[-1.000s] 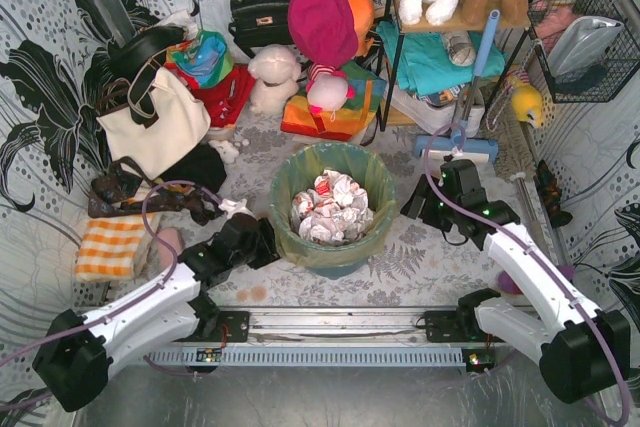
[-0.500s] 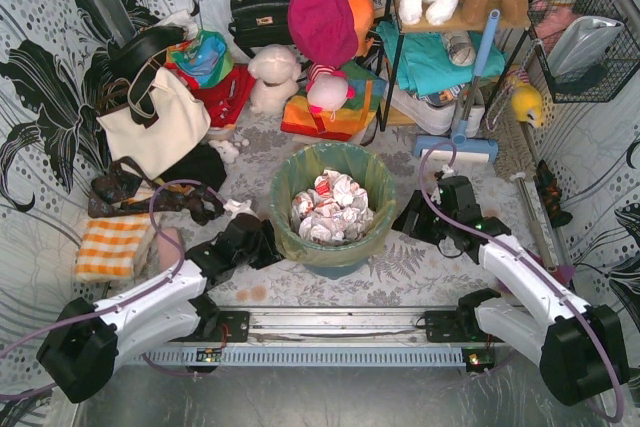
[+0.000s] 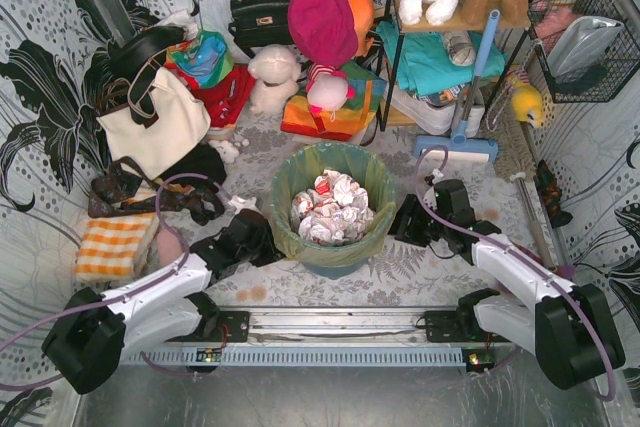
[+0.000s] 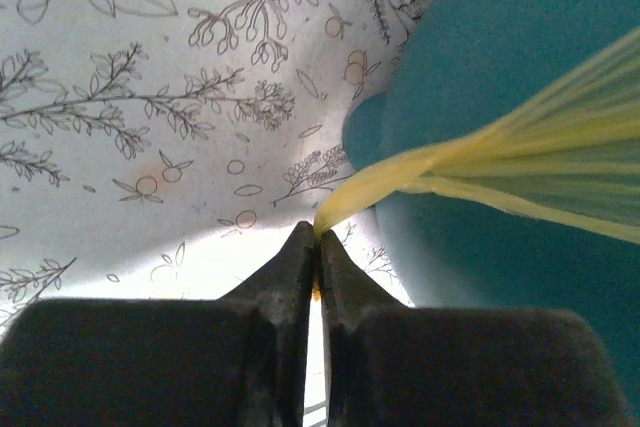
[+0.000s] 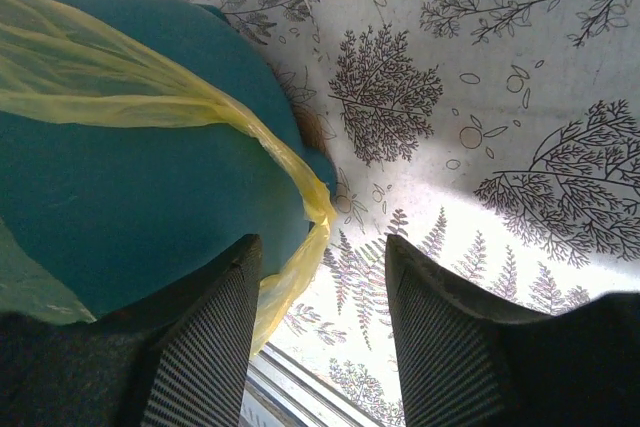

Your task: Tie the trash bag

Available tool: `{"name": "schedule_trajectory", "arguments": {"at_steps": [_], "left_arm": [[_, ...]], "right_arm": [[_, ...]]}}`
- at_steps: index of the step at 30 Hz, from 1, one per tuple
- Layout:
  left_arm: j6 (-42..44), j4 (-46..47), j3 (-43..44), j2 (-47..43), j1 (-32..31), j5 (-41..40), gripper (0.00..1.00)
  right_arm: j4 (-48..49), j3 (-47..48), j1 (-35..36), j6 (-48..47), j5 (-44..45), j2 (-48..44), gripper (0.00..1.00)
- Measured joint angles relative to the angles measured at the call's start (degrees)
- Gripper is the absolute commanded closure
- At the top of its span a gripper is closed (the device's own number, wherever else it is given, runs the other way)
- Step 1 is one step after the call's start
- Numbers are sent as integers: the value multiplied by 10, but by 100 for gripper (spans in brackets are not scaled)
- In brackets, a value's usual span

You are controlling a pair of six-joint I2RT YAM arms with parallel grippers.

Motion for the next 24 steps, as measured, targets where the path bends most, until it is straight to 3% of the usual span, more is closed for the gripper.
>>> {"name": "schedule_trajectory", "arguments": {"at_steps": [14, 24], "left_arm": [[31, -9, 53, 61, 9, -1, 95], [48, -8, 83, 101, 14, -1, 96]], "right_arm": [[71, -28, 0, 19, -41, 64, 55], [105, -49, 0, 29, -42, 81, 70]]}}
